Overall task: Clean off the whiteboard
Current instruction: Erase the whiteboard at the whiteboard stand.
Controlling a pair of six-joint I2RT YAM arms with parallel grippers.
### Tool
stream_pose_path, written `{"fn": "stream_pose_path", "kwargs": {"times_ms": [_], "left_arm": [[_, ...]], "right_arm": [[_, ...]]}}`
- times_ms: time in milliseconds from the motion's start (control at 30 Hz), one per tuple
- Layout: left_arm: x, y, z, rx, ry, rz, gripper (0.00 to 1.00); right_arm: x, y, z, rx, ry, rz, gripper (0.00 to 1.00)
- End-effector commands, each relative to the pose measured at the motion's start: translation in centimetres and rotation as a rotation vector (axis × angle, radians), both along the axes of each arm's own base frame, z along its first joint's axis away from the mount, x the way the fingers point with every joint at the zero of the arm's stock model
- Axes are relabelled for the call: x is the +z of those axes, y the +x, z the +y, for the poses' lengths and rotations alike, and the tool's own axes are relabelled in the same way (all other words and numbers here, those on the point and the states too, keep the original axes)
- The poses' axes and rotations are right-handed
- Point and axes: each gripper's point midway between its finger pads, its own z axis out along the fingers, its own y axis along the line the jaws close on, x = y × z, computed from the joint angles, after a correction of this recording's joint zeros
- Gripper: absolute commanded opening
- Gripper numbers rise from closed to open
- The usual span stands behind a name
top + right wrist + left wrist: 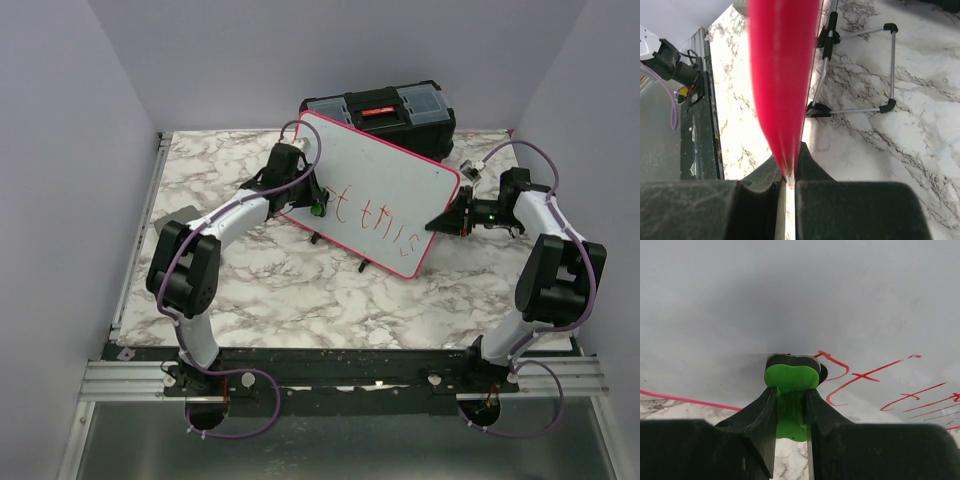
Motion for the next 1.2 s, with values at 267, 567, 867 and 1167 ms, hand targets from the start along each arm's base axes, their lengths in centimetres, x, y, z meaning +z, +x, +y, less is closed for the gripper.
{"fn": "stream_pose_path", "kwargs": {"times_ms": [267, 567, 867, 1167], "left_arm": [[-0.5, 2.6, 2.0, 0.033, -0.046, 0.004, 0.0], [-0.5, -1.0, -4.4, -0.108, -0.059, -0.003, 0.0], [3.3, 0.8, -3.9, -0.076, -0.035, -0.072, 0.0], [-3.7, -2.3, -1.6, -0.049, -0.002, 0.037, 0.0]], "right_arm": [[2.4, -0.2, 0.8, 0.026, 0.097, -0.031, 0.01], [2.5, -0.5, 1.0, 0.042, 0.114, -0.027, 0.01], [2.7, -0.6, 1.0, 0.049, 0.126, -0.024, 0.01], [2.9, -0.5, 0.8, 0.042, 0.128, -0.033, 0.01]]}}
